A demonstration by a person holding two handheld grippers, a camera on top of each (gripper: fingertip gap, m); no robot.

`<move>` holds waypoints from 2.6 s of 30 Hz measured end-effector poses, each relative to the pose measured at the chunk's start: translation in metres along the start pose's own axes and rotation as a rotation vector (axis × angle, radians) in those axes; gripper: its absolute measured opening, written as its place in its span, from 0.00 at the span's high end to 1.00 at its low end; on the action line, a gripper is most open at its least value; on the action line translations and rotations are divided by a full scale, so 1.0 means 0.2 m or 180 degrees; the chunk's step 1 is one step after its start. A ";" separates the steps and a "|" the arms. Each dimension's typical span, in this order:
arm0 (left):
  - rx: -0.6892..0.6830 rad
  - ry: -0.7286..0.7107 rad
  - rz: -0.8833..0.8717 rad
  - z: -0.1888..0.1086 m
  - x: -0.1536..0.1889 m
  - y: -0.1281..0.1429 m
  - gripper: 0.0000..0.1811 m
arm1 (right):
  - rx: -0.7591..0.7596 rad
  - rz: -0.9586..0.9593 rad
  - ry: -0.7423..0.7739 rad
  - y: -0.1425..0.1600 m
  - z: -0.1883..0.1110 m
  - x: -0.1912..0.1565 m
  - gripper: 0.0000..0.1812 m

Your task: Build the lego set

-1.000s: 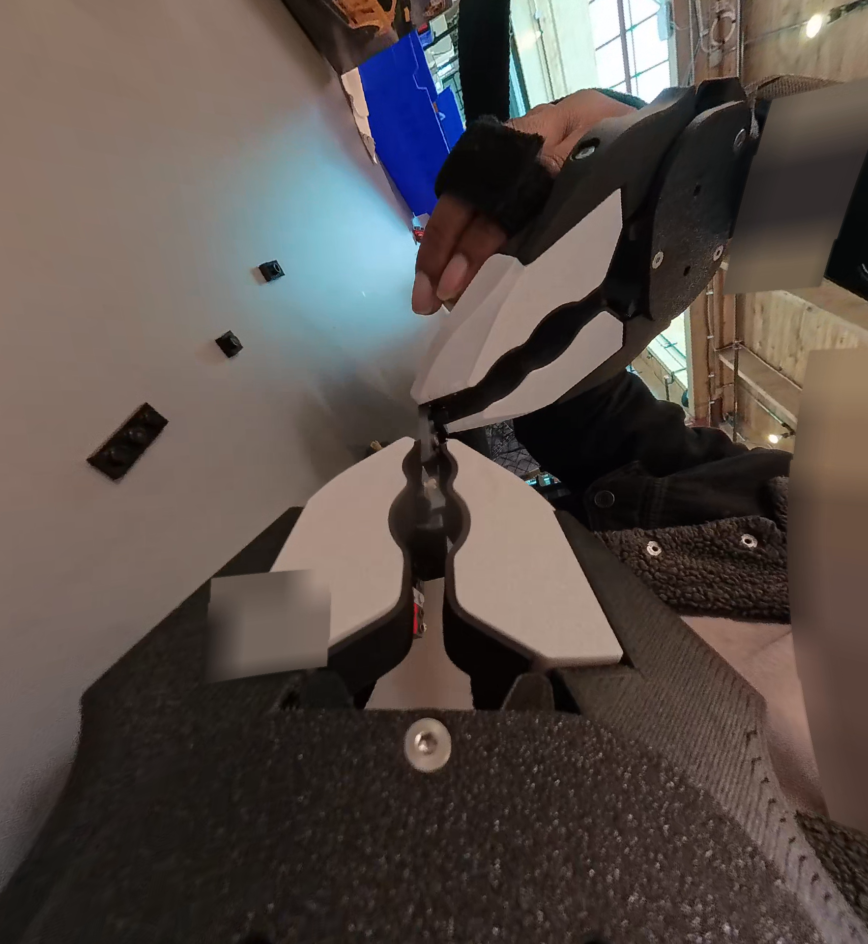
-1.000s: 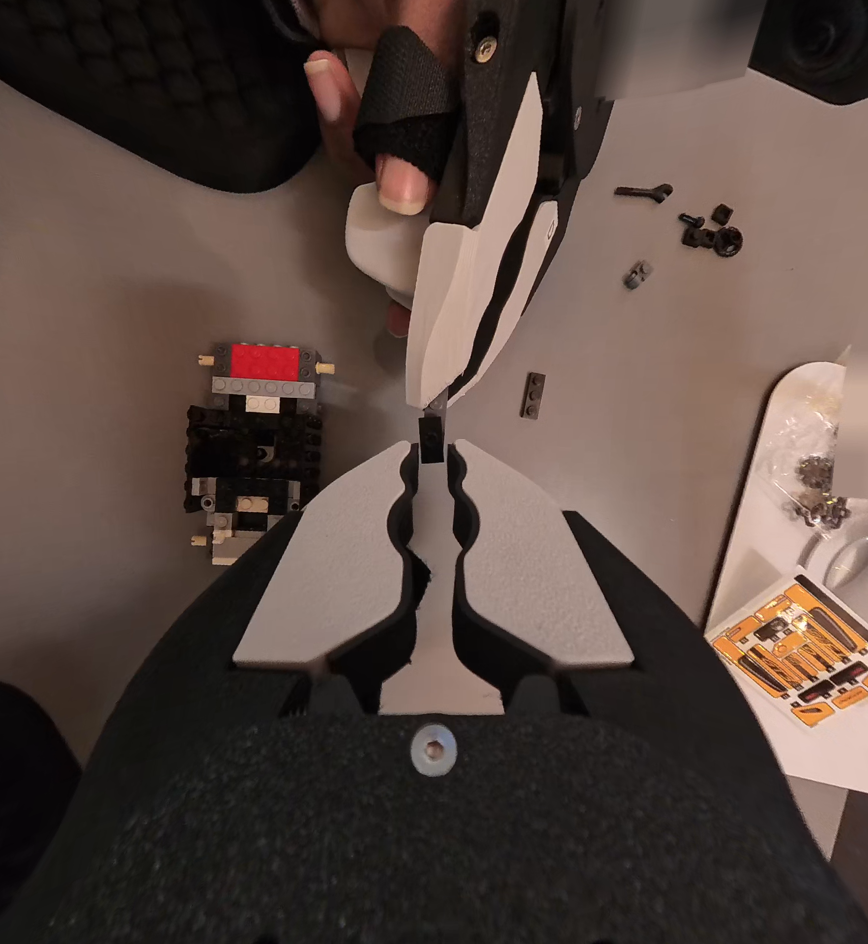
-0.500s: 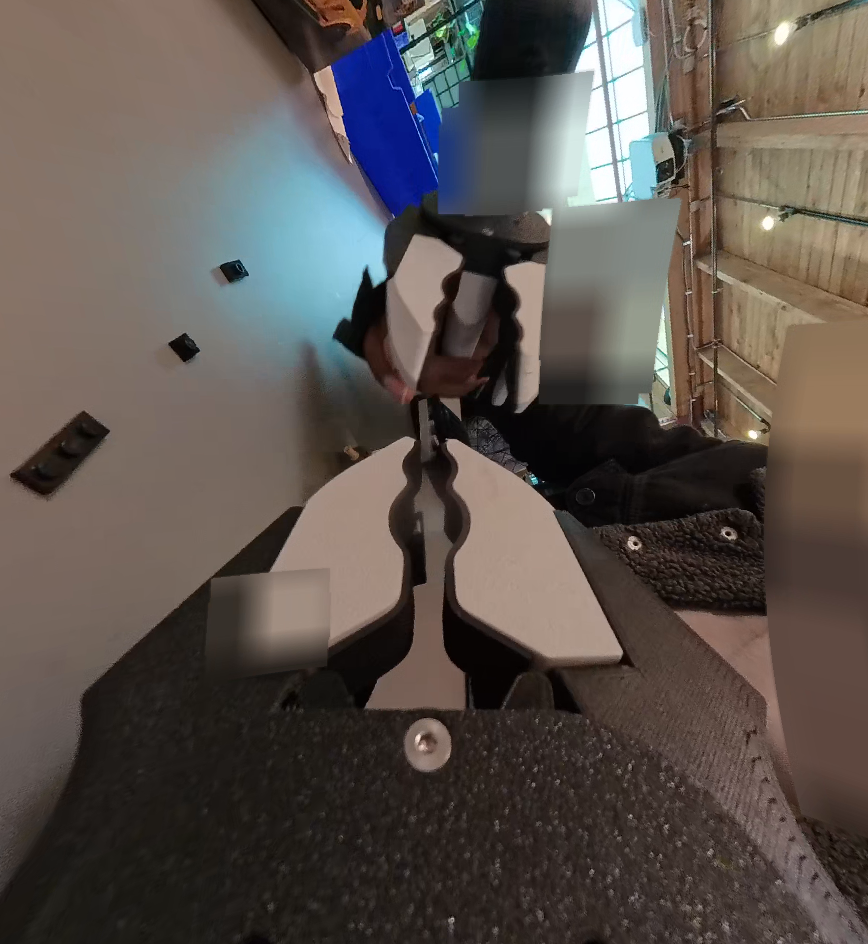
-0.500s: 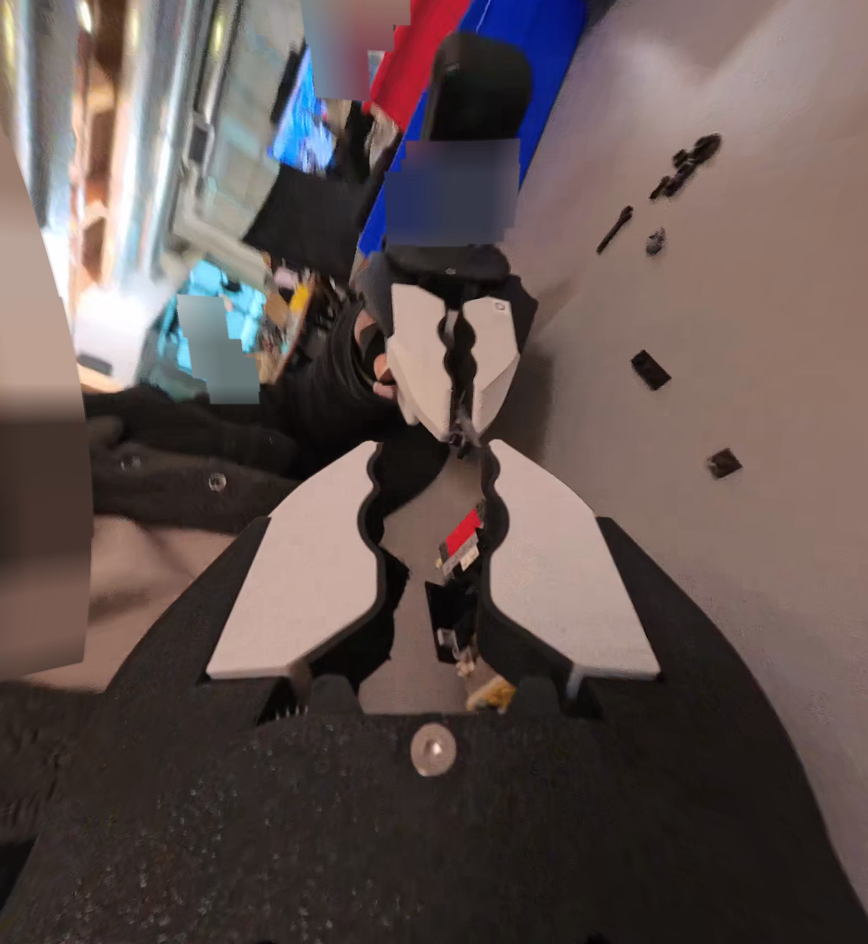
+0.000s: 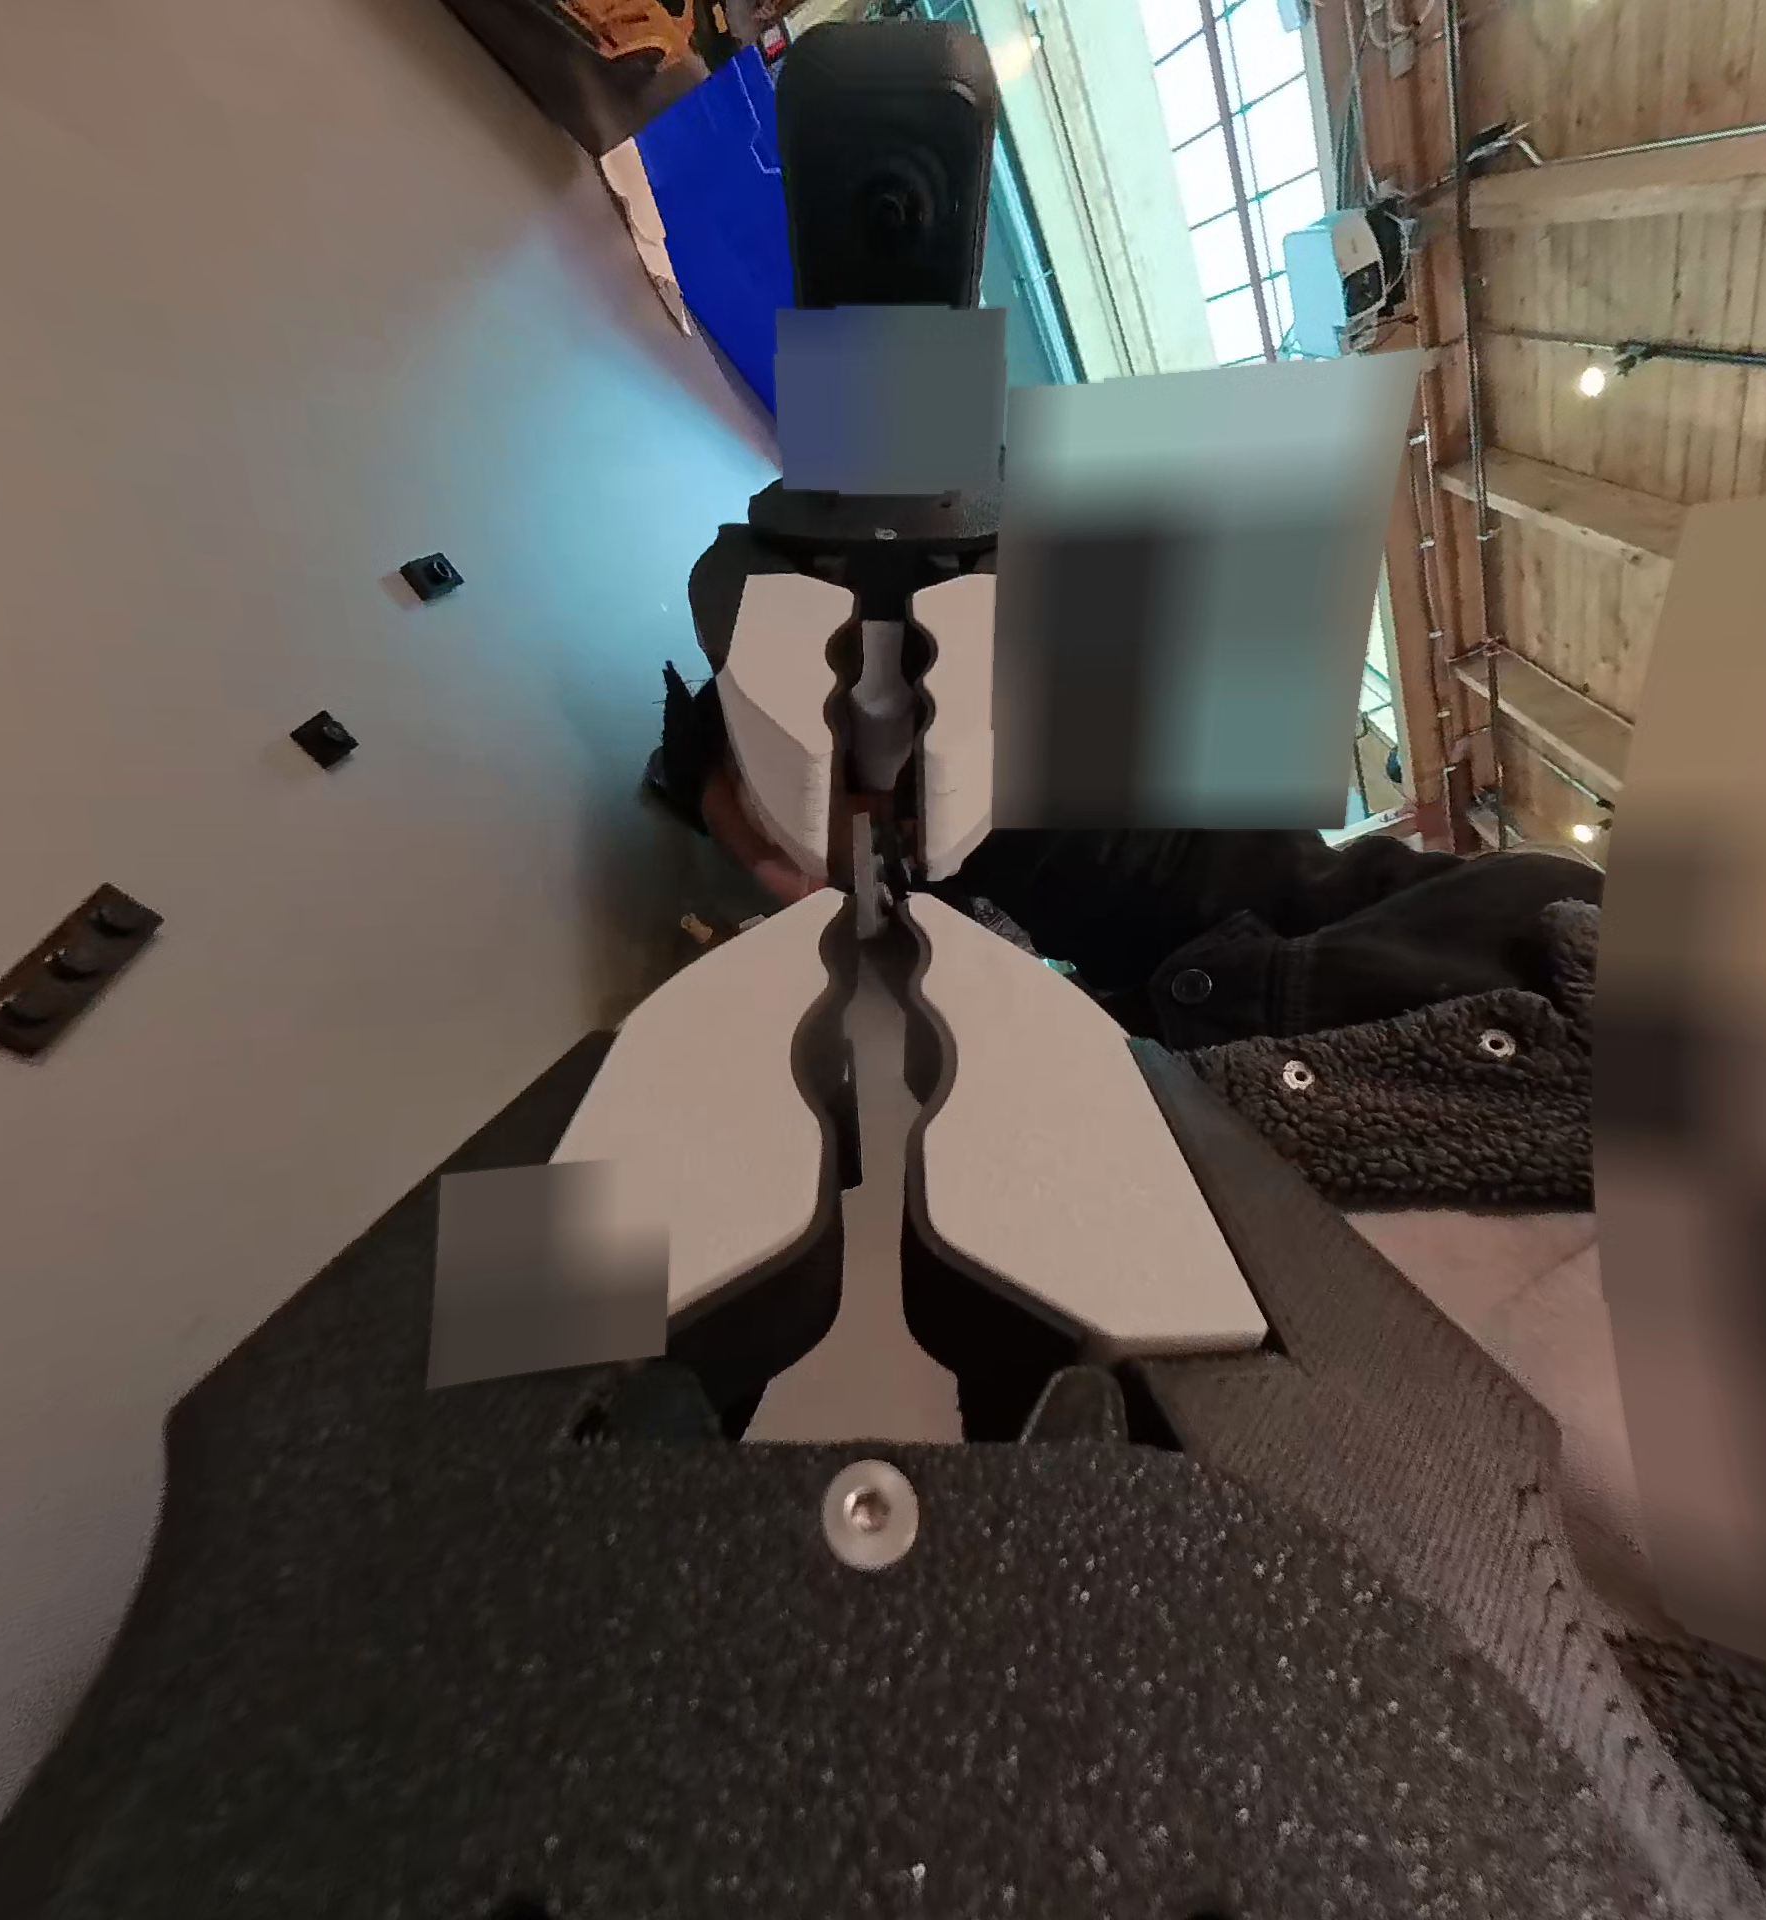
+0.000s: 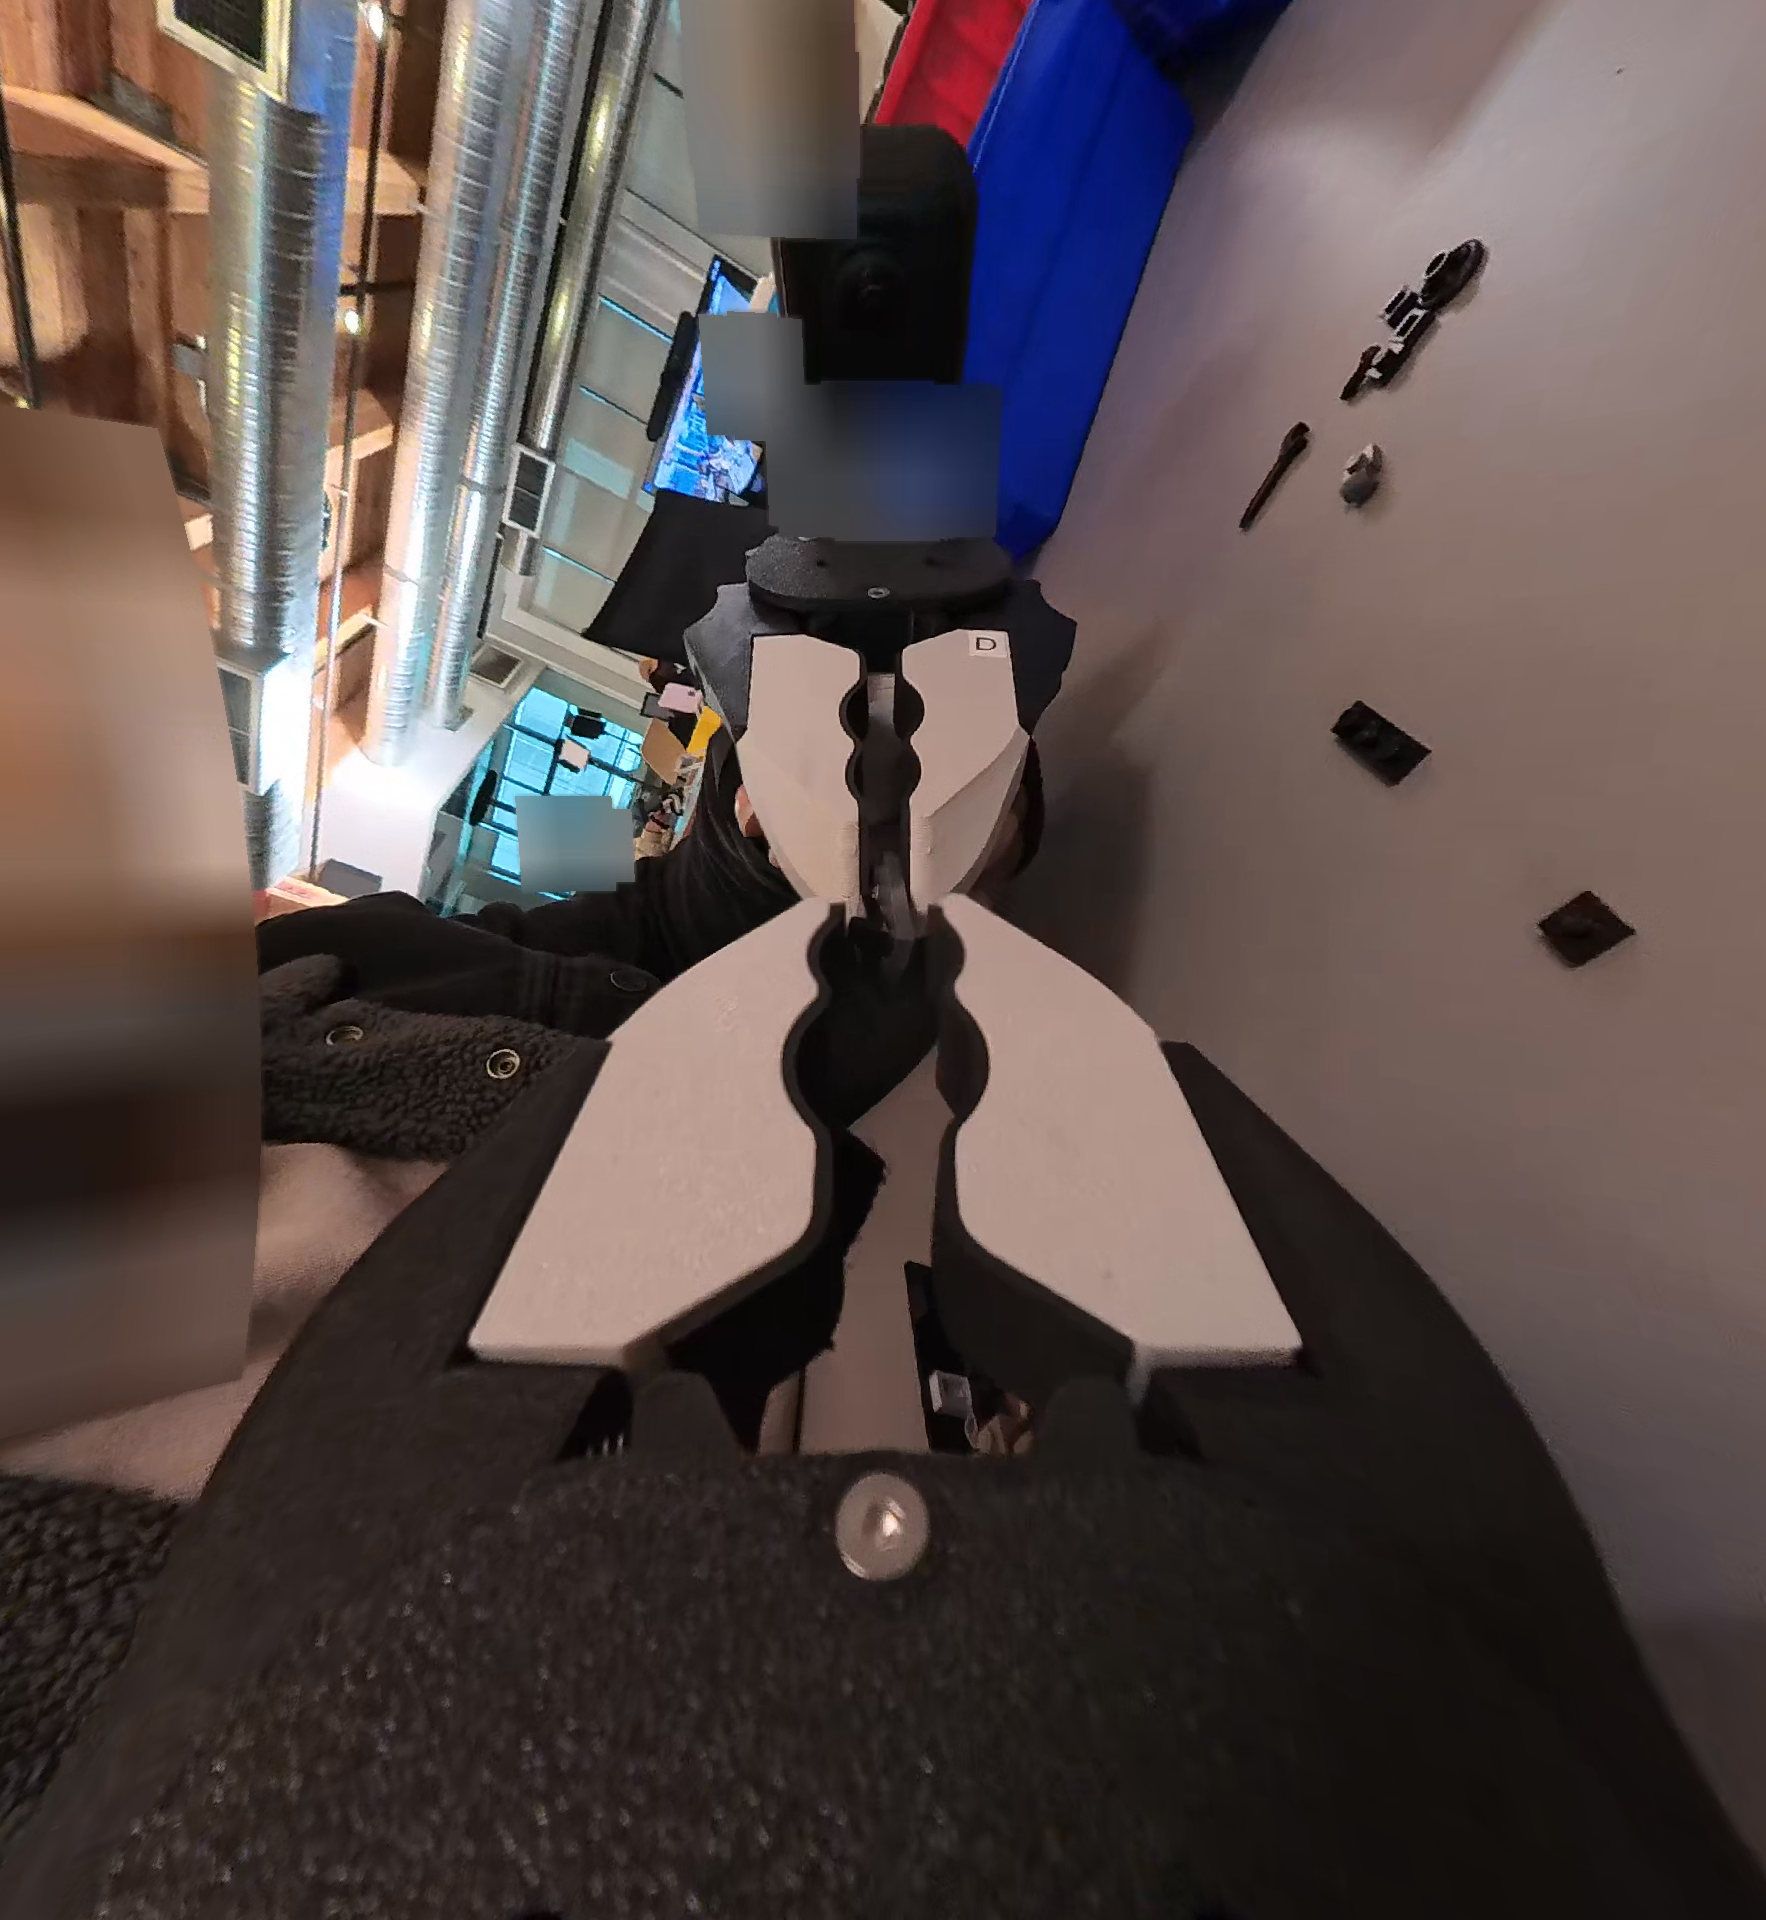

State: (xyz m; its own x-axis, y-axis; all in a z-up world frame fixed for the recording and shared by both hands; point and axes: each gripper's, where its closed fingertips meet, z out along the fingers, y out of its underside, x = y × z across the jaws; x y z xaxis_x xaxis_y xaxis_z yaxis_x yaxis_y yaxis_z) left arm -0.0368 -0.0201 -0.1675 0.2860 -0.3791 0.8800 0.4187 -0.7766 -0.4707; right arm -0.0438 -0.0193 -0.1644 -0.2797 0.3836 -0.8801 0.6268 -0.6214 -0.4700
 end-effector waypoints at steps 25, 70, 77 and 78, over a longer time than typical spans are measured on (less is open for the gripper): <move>0.0195 -0.0276 0.2997 0.01 0.38 0.00 0.97 | 0.0112 -0.3515 0.0594 0.02 -0.01 -0.38 0.94; 0.0345 -0.0231 0.4274 0.03 0.54 0.10 0.96 | 0.0314 -0.4095 0.0233 0.12 0.01 -0.55 0.95; 0.0283 -0.0130 0.4151 0.03 0.54 0.12 0.97 | 0.0270 -0.4201 0.0213 0.15 0.01 -0.54 0.95; 0.0275 -0.0139 0.4166 0.03 0.54 0.12 0.97 | 0.0262 -0.4190 0.0227 0.15 0.01 -0.54 0.95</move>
State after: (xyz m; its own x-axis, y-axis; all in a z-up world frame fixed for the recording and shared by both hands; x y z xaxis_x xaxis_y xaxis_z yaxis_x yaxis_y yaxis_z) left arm 0.0089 -0.0773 -0.0853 0.5470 -0.8048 -0.2305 -0.1353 0.1867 -0.9731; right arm 0.0032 -0.0806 -0.0830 -0.6017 0.7621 0.2390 -0.1288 0.2028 -0.9707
